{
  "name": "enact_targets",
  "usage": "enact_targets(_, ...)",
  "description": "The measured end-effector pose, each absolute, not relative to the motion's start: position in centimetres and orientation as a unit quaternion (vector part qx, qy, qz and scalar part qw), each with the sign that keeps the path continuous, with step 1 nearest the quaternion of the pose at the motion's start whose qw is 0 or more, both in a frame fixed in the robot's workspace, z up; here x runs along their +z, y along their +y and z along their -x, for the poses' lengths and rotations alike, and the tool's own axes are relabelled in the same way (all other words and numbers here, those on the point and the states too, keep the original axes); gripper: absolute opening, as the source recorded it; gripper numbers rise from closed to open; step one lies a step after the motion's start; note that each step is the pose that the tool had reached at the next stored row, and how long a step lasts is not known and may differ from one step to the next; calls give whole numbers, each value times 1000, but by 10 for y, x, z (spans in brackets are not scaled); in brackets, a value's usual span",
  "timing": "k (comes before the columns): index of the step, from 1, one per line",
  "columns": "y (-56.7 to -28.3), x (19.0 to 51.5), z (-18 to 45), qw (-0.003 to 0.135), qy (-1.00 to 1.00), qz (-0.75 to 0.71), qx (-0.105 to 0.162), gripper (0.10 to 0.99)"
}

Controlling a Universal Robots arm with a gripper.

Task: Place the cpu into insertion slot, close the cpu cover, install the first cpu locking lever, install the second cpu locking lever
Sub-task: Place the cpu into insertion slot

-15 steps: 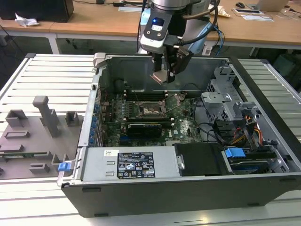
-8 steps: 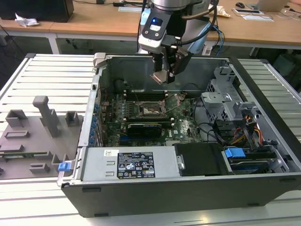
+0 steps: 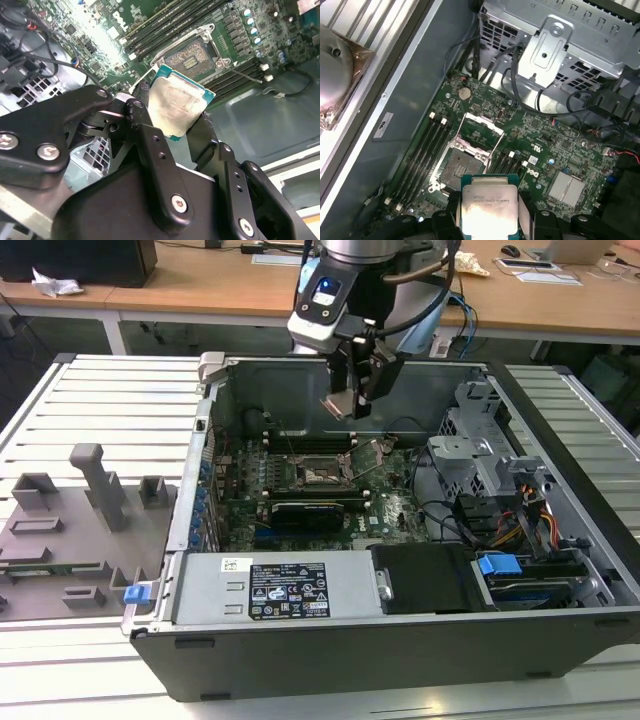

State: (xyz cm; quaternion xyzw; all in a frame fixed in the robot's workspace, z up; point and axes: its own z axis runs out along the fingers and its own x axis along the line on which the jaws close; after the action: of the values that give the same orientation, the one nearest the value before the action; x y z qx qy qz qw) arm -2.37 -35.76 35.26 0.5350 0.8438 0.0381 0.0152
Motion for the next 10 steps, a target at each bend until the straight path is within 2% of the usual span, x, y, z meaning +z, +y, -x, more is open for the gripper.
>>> enact_targets(10, -358, 350, 24, 18, 794, -606, 36, 541)
